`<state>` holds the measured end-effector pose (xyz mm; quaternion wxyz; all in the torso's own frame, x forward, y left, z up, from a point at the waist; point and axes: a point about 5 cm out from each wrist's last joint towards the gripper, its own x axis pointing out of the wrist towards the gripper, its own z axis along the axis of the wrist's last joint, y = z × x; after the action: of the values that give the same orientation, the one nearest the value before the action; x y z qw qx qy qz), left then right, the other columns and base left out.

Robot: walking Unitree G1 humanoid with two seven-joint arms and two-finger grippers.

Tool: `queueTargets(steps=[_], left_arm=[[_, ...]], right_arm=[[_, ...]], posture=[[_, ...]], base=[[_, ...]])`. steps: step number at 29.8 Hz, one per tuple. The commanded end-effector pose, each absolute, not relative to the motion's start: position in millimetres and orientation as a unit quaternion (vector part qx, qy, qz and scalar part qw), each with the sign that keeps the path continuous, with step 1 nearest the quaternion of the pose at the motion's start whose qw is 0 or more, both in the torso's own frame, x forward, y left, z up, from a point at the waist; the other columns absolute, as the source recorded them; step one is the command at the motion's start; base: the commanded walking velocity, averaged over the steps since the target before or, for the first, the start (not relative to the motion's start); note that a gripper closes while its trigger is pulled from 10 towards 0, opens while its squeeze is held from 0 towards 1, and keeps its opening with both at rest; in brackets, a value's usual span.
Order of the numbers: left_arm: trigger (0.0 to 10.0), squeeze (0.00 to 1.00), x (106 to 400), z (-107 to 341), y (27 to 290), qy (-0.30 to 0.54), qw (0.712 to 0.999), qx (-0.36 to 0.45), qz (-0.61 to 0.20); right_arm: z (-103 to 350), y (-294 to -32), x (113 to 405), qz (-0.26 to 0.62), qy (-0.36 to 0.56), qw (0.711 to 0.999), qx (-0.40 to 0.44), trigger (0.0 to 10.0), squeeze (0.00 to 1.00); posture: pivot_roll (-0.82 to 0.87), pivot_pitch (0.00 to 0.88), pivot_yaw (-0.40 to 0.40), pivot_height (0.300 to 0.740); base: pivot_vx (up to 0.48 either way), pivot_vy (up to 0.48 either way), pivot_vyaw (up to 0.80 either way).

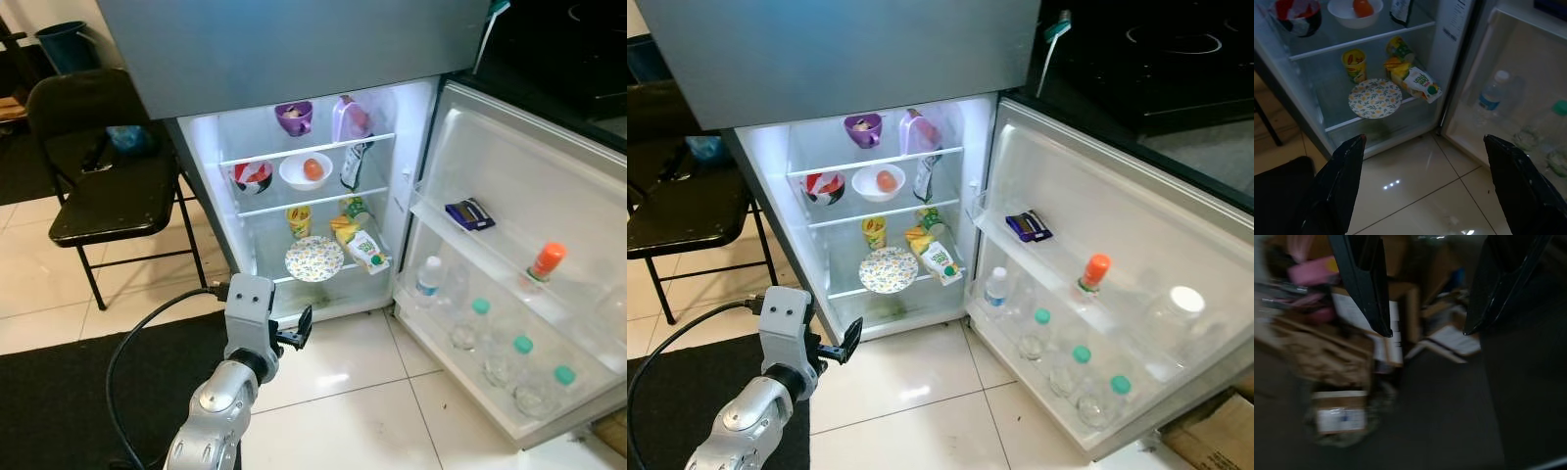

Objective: Restocking fridge

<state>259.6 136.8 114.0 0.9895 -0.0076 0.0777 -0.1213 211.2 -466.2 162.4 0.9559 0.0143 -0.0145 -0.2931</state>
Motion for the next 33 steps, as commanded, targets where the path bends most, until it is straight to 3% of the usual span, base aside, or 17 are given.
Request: queueTargets(steps=[1, 6, 7, 8, 11, 14, 20, 26, 33], left_arm=[[10.0, 0.0, 255.9, 109.8, 138.0, 0.09, 0.988, 0.0, -0.123], [10.0, 0.0, 255.5, 109.3, 137.1, 0.092, 0.988, 0.0, -0.125], [10.0, 0.0, 255.5, 109.2, 136.6, 0.092, 0.988, 0.0, -0.126], [10.0, 0.0, 255.5, 109.2, 136.6, 0.092, 0.988, 0.0, -0.126], [10.0, 0.0, 255.8, 109.1, 136.6, 0.092, 0.988, 0.001, -0.126], [10.0, 0.0, 256.6, 109.5, 136.1, 0.092, 0.988, 0.001, -0.127], [10.0, 0.0, 257.3, 110.4, 135.4, 0.09, 0.987, 0.001, -0.13], [10.0, 0.0, 258.8, 112.0, 136.9, 0.088, 0.988, 0.004, -0.13], [10.0, 0.0, 258.8, 112.1, 136.9, 0.087, 0.988, 0.004, -0.13]], right_arm=[[181.0, -463.8, 217.4, -0.235, -0.049, 0.971, 0.018, 10.0, 0.0], [197.6, -470.5, 209.5, -0.201, -0.095, 0.973, 0.058, 10.0, 0.0], [204.2, -485.5, 194.0, -0.263, -0.101, 0.958, 0.047, 10.0, 0.0], [204.2, -485.5, 194.0, -0.263, -0.101, 0.958, 0.047, 10.0, 0.0], [200.6, -506.2, 165.2, -0.415, -0.06, 0.908, -0.008, 10.0, 0.0], [187.3, -508.2, 154.7, -0.47, -0.014, 0.881, -0.056, 10.0, 0.0], [181.9, -502.5, 163.4, -0.456, 0.002, 0.887, -0.075, 10.0, 0.0], [190.3, -478.8, 209.0, -0.37, -0.017, 0.923, -0.101, 10.0, 0.0], [191.7, -462.5, 233.0, -0.301, -0.032, 0.95, -0.074, 10.0, 0.0]], posture=[[-0.13, 0.177, 0.062, 0.74], [-0.13, 0.18, 0.063, 0.74], [-0.13, 0.18, 0.062, 0.74], [-0.13, 0.18, 0.062, 0.74], [-0.13, 0.178, 0.06, 0.74], [-0.13, 0.175, 0.065, 0.74], [-0.13, 0.172, 0.069, 0.74], [-0.12, 0.167, 0.073, 0.74], [-0.12, 0.164, 0.073, 0.74]], base=[[0.0, 0.0, 0.0], [0.0, 0.0, 0.0], [0.0, 0.0, 0.0], [0.0, 0.0, 0.0], [0.0, 0.0, 0.0], [0.0, 0.0, 0.0], [0.0, 0.0, 0.0], [0.0, 0.0, 0.0], [0.0, 0.0, 0.0]])
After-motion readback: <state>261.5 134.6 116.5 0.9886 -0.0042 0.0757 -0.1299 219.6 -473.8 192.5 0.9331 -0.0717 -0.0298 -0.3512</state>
